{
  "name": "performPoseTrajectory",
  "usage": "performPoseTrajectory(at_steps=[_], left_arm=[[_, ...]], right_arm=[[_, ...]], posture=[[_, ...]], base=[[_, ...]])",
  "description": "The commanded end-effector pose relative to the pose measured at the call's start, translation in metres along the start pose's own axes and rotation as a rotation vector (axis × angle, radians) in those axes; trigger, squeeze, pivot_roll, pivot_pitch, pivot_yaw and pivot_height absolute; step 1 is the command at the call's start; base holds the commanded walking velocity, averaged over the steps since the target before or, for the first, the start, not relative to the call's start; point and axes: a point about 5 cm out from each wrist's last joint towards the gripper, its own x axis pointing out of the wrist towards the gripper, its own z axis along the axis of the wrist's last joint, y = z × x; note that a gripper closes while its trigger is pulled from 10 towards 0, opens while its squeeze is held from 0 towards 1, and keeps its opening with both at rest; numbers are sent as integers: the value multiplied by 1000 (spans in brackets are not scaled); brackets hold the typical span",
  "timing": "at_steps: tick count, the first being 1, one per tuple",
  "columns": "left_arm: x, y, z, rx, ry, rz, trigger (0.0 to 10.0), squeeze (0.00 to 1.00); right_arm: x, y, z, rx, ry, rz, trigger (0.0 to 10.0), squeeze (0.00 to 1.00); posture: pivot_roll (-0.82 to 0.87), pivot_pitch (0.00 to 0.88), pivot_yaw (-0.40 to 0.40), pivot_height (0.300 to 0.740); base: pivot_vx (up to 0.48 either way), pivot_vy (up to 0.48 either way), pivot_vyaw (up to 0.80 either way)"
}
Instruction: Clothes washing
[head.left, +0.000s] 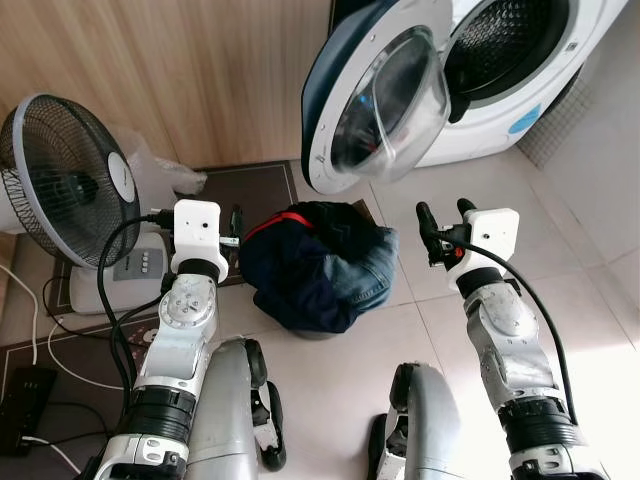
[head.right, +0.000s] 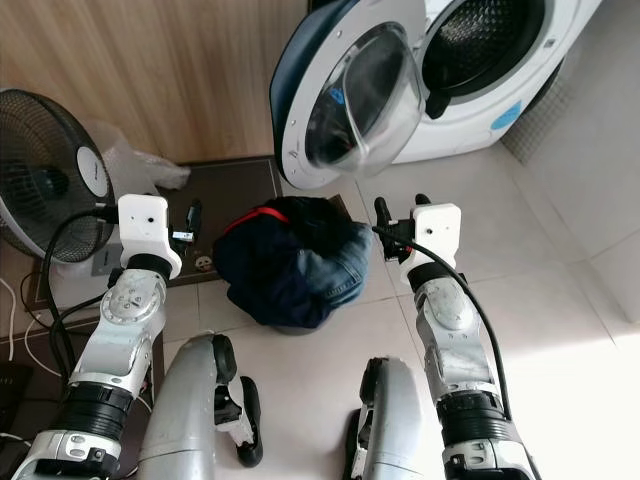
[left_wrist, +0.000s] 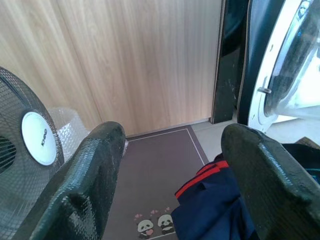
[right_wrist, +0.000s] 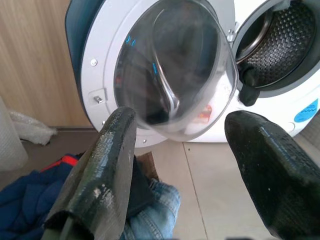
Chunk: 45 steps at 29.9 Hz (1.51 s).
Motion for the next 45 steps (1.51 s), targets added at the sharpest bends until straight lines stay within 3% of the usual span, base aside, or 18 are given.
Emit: performPoseTrajectory(at_steps=[1,14,24,32,41,45], left_arm=[[-4,1,-5,-11,24,-9,10000,0],[-5,8,-6,-6,26,-28,10000,0],[-4,3,-5,-25,22,-85,10000,0],[-6,0,-7,-34,32,-118,10000,0],[-7,-1,-8,-34,37,-124,10000,0],[-7,2,-10,-36,45,-118,10000,0]], right_arm=[[-3,-2,-2,4,6,-5,10000,0],[0,1,-1,17,14,8,10000,0],[2,3,-1,7,18,27,10000,0],[2,2,-1,0,25,28,10000,0],[3,3,0,-4,10,40,10000,0],[2,3,0,-12,7,48,10000,0]], posture=[[107,293,-39,543],[114,299,-45,543],[114,294,-52,486],[116,292,-59,486],[115,291,-65,437],[114,289,-67,437]], base=[[0,0,0],[0,0,0],[0,0,0],[0,0,0],[0,0,0],[0,0,0]])
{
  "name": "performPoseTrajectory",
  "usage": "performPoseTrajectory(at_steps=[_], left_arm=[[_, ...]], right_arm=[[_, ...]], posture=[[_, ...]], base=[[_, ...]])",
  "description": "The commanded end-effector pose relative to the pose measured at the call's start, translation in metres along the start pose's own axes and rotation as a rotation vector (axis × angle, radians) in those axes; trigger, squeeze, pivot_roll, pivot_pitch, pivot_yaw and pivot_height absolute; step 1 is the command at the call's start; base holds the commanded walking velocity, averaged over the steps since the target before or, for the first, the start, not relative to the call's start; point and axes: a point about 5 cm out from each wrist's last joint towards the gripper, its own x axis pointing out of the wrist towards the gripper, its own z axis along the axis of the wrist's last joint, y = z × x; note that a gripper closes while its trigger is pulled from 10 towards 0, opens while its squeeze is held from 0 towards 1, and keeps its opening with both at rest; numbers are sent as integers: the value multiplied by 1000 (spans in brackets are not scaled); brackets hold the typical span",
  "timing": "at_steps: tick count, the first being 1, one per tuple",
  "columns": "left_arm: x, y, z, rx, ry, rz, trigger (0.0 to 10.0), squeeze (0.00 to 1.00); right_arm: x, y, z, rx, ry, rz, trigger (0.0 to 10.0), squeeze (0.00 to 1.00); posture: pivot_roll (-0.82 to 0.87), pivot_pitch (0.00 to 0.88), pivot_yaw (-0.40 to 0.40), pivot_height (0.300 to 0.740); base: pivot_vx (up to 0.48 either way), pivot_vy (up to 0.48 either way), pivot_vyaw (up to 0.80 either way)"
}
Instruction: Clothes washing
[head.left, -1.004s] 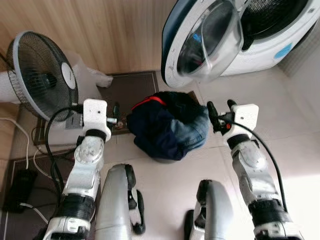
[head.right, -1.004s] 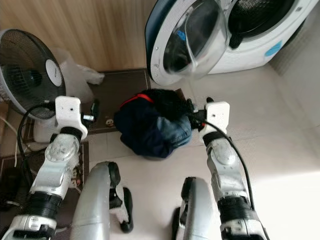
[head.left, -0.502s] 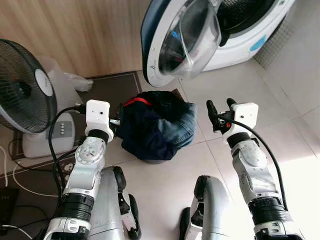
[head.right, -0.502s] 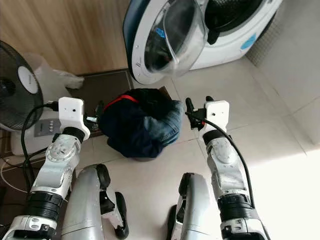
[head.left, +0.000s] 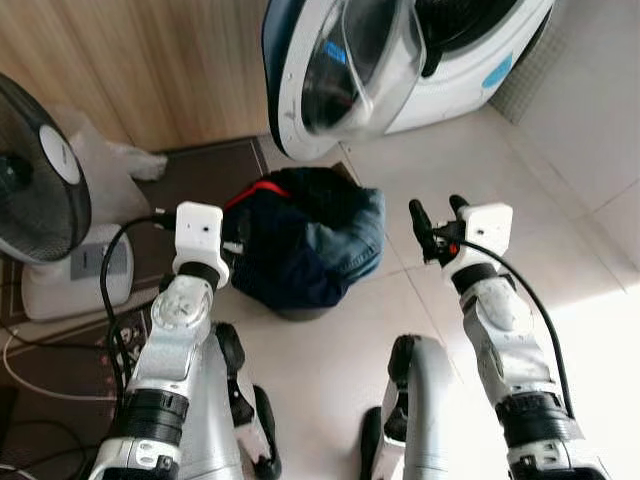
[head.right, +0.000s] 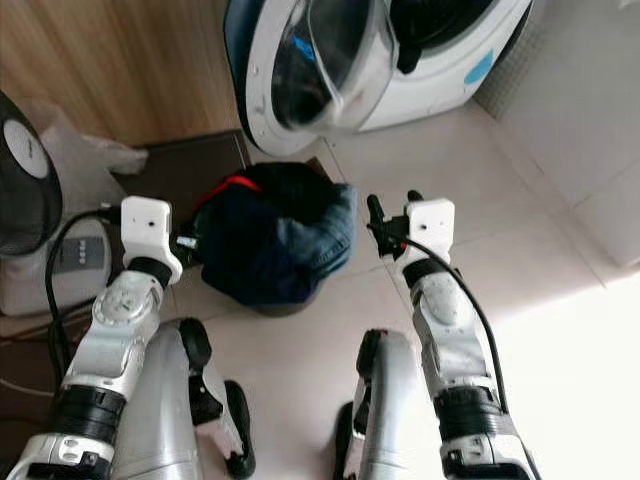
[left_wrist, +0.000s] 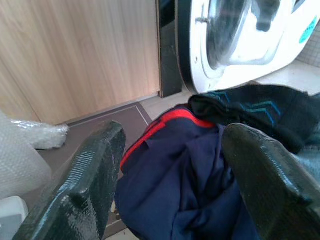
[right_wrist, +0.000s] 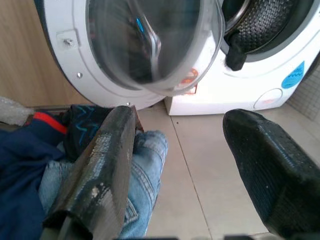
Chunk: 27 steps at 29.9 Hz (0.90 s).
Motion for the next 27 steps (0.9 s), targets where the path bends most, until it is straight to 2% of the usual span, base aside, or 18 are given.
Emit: performPoseTrajectory(at_steps=[1,7,8,12,13,14,19,21,24,27], left_arm=[[-3,1,-6,-22,27,3,10000,0],[-4,3,-9,-27,45,17,10000,0],[-4,5,-14,-41,77,19,10000,0],[-6,5,-19,-69,101,4,10000,0],[-6,4,-20,-71,102,1,10000,31],[-7,4,-21,-65,98,-10,10000,1000],[-10,-7,-26,-86,130,-115,10000,1000],[-11,-10,-32,-57,166,-157,10000,1000],[-11,-4,-40,-10,210,-146,10000,1000],[-11,-3,-42,-13,219,-151,10000,1000]], right_arm=[[-4,-3,-5,-11,19,-4,10000,0],[-4,-4,-5,-10,18,-3,10000,0],[-3,-3,-5,-9,17,2,10000,0],[-4,-3,-5,-7,16,5,10000,0],[-4,-3,-5,-7,16,6,10000,0],[-5,-3,-6,-7,19,7,10000,0],[-6,-5,-7,-10,26,13,10000,0],[-5,-5,-6,-10,26,16,10000,0],[-5,-5,-6,-15,30,26,10000,0],[-4,-6,-6,-17,31,29,10000,0]], posture=[[114,289,-67,437],[114,286,-72,437],[114,286,-72,437],[112,286,-75,437],[112,286,-75,437],[113,285,-79,437],[109,285,-92,437],[110,284,-98,437],[107,280,-111,437],[105,280,-117,437]], base=[[0,0,0],[0,0,0],[0,0,0],[0,0,0],[0,0,0],[0,0,0],[0,0,0],[0,0,0],[0,0,0],[0,0,0]])
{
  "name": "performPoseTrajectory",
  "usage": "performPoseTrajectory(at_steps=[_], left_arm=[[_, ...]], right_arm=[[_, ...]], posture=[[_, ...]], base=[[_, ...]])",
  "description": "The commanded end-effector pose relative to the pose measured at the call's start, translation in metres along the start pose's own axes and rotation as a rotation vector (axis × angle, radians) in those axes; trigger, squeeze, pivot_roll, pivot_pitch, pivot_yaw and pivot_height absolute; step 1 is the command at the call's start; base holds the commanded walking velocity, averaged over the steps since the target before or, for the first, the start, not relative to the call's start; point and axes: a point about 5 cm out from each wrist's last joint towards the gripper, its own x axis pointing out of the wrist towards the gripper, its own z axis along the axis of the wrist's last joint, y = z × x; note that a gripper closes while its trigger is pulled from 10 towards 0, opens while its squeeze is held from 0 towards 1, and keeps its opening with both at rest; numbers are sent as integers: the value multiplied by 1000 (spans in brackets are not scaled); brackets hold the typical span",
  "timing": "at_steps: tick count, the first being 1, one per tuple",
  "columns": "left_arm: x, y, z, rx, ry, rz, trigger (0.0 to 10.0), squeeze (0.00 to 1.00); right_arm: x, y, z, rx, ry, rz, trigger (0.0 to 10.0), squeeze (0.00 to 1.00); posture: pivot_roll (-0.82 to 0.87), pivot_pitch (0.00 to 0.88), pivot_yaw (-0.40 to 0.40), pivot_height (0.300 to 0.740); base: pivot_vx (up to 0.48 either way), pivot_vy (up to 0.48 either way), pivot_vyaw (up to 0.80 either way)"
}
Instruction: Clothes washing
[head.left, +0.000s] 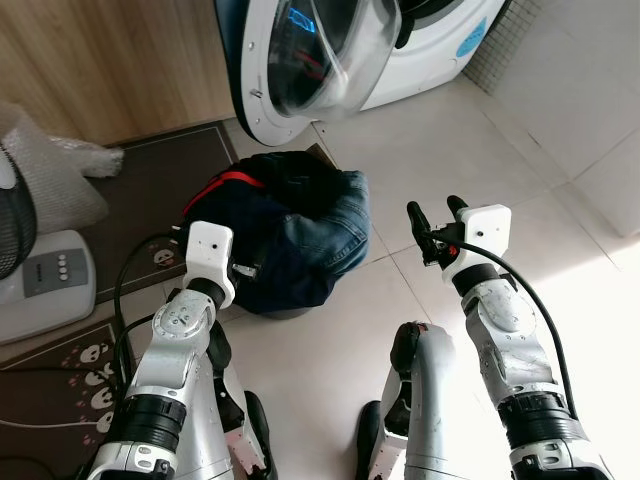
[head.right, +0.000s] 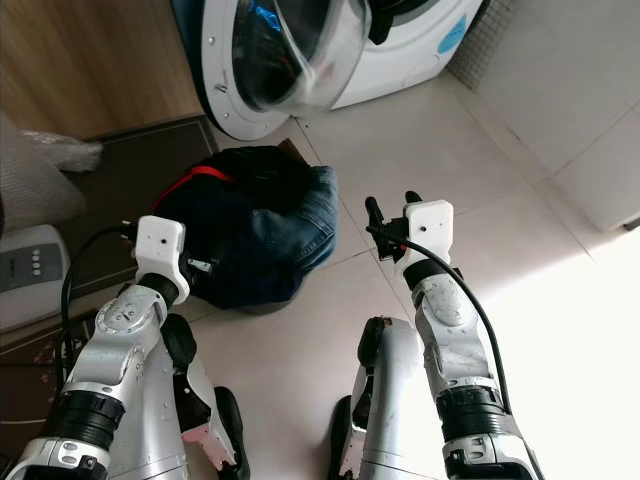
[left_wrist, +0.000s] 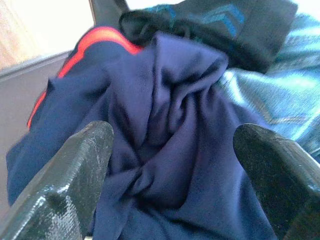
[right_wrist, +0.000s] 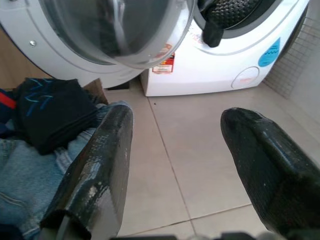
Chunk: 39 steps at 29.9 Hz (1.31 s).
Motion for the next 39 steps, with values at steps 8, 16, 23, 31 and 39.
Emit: performPoseTrajectory(at_steps=[8,16,23,31,39], left_arm=[[6,23,-14,98,137,97,10000,0],[8,43,-18,90,190,209,10000,0],[12,55,-23,-71,211,272,10000,0],[21,40,-30,-287,243,196,10000,0],[30,28,-27,-336,245,130,10000,0]], right_arm=[[1,-1,-2,-1,19,10,10000,0],[0,-2,-2,-2,16,14,10000,0],[0,-6,-1,-16,18,18,10000,0],[2,-7,3,-26,18,38,10000,0],[2,-11,5,-40,20,47,10000,0]], posture=[[98,269,-117,437],[87,255,-111,437],[72,232,-133,437],[64,241,-168,437],[47,246,-186,437]], base=[[0,0,0],[0,0,0],[0,0,0],[0,0,0],[0,0,0]])
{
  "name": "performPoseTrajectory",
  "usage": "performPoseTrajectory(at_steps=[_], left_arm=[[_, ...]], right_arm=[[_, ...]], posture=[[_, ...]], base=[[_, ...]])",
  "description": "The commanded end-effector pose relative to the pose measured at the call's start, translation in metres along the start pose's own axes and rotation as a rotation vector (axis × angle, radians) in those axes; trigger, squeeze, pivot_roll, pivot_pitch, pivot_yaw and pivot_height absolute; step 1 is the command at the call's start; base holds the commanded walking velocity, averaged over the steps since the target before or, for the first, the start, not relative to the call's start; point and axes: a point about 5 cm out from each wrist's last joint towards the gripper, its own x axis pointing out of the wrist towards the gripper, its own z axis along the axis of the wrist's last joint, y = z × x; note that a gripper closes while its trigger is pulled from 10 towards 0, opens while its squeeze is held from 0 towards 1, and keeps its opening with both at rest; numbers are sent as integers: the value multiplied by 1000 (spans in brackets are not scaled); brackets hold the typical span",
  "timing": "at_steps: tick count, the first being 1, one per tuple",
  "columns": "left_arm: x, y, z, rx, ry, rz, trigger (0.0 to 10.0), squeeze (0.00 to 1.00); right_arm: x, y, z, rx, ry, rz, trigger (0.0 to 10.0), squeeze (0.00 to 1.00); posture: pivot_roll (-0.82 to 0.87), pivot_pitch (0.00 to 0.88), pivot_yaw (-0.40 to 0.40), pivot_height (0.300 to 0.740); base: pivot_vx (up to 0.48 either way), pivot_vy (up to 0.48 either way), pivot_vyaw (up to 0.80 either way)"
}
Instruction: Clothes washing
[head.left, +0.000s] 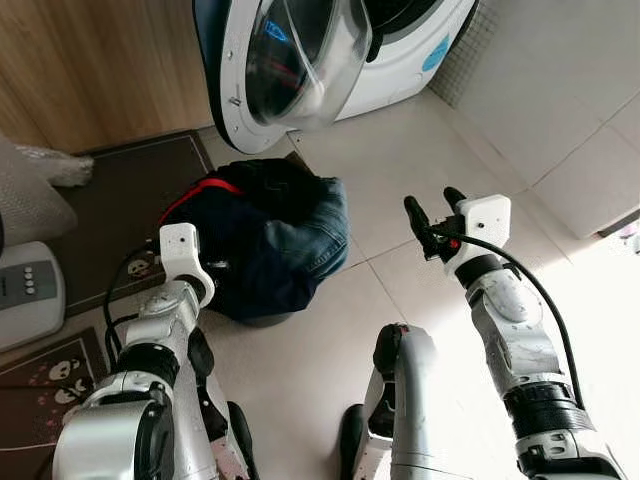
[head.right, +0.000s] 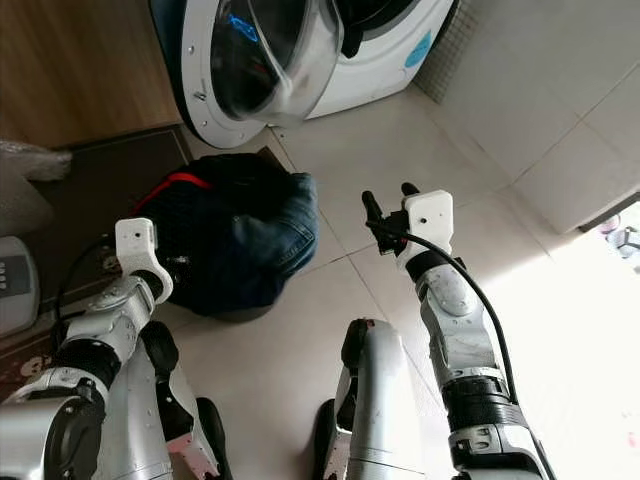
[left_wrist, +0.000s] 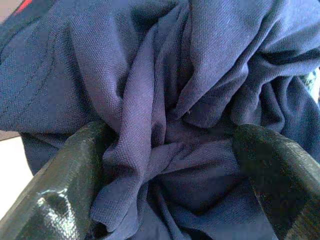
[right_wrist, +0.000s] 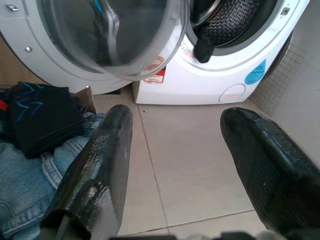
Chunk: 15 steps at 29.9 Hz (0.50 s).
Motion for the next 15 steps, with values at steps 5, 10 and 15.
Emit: performPoseTrajectory(at_steps=[5,10,15], left_arm=[[3,-7,-10,218,93,-19,10000,0],[4,-8,-11,293,111,-25,10000,0],[5,-10,-10,341,102,-29,0,0]], right_arm=[[-4,-5,-4,-10,28,-1,10000,0],[-4,-6,-3,-11,28,0,10000,0],[-6,-7,-2,-14,29,-1,10000,0]], posture=[[41,245,-192,437],[35,245,-194,437],[26,247,-200,437]], base=[[0,0,0],[0,0,0],[0,0,0]])
